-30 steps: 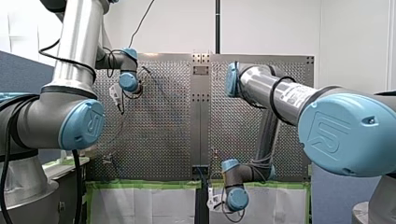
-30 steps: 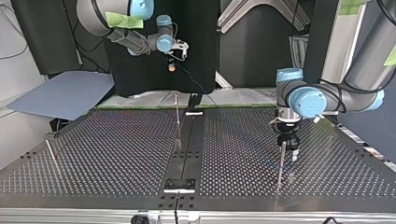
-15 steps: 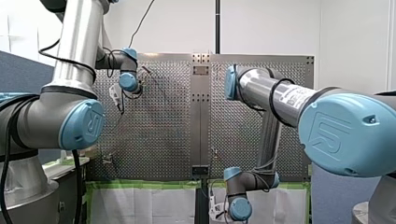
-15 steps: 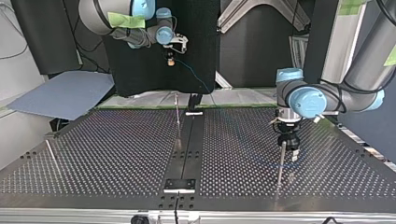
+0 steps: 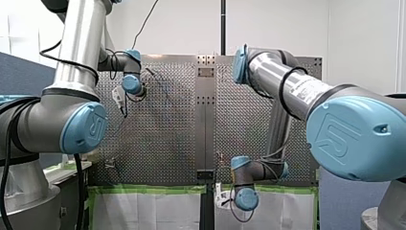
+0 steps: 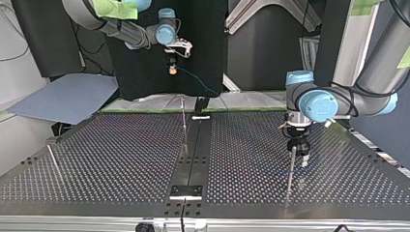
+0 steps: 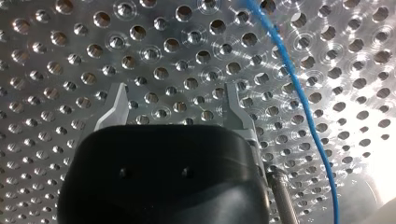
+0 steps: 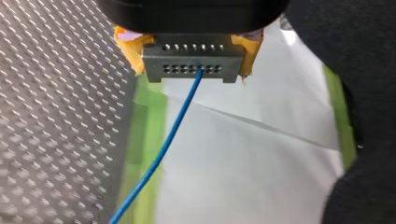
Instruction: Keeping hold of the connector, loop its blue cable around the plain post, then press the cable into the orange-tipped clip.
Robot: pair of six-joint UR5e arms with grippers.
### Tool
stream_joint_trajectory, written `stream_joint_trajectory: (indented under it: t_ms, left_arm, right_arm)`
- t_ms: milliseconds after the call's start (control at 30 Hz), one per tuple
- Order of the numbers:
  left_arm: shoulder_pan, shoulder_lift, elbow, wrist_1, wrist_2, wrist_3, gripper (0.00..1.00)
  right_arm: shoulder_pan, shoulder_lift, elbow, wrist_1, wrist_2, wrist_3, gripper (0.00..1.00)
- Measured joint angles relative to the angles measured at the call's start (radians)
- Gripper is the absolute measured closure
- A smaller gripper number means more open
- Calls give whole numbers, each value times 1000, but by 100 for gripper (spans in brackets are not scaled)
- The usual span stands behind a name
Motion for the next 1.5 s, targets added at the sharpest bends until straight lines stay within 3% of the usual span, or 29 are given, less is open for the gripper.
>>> stream_joint_trajectory:
  t_ms: [233, 333, 567, 833, 1033, 1367, 1500]
  left_arm:
    - [-1, 0, 0, 0, 0, -3, 0]
    - [-2, 0, 0, -2, 0, -4, 0]
    - [-3, 0, 0, -2, 2, -6, 0]
    - [-5, 0, 0, -3, 3, -9, 0]
    - [-5, 0, 0, -4, 4, -9, 0]
    - [-7, 0, 0, -7, 4, -9, 0]
    - [-8, 0, 1, -7, 4, -9, 0]
  right_arm:
    - [-9, -73, 72, -38, 12, -3, 100]
    - [-11, -103, 98, -44, 12, -14, 100]
    - [-10, -172, 127, -33, 9, -64, 100]
    - [-22, -245, 189, -84, 3, -75, 100]
    - [-37, -308, 206, -100, -19, -90, 100]
    - [-72, -387, 216, -103, -75, -162, 100]
    - [-85, -390, 226, -118, -107, -172, 100]
